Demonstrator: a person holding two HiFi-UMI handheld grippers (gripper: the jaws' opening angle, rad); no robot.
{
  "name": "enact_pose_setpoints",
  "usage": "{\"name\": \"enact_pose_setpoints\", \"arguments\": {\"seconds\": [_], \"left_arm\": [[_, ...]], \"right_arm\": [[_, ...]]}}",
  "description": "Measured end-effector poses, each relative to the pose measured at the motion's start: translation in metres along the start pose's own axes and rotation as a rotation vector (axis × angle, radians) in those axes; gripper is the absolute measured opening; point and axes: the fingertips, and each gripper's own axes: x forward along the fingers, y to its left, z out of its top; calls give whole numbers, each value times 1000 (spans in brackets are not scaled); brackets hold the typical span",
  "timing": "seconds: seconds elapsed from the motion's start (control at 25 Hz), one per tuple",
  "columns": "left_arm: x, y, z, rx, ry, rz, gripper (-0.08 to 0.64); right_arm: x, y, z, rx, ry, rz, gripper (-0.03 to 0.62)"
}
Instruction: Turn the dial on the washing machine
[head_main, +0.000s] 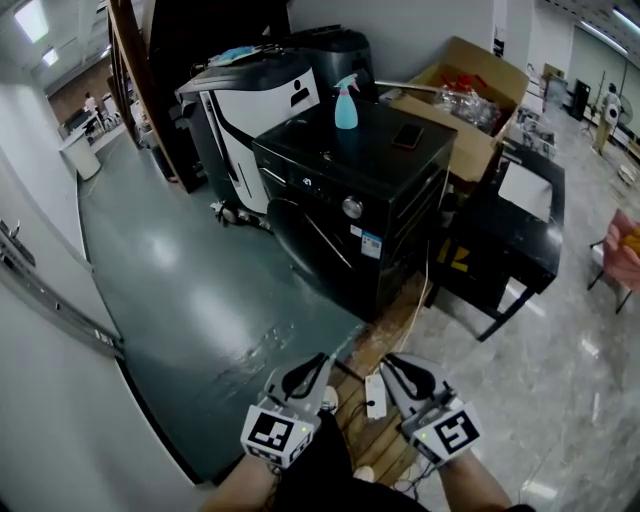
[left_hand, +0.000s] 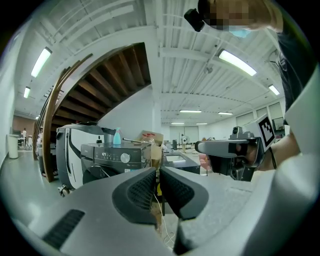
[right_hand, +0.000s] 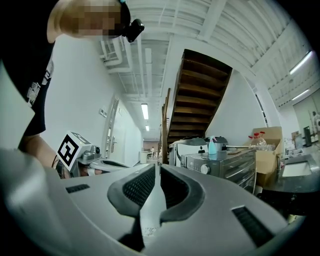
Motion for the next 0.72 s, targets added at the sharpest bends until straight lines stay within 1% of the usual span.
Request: {"name": "enact_pose_setpoints", "arguments": {"seconds": [0.08,0.24,0.44,0.6,0.72], "left_arm": [[18,17,2,-6,-4,-6,17],[56,54,8,-8,-13,-24,84],[102,100,20,-15,32,-52,150],[143,136,33,18,43,-74,195],[177,159,41,51,48,-89,222]], "right_arm": [[21,-14,0,-3,3,-5,44],[63,-41,3,2,16,-25,63],[114,-77,13,22,39,-69,74],[153,-110,22,33,46,-118,77],[180,-139,31,28,4,-152,81]]}}
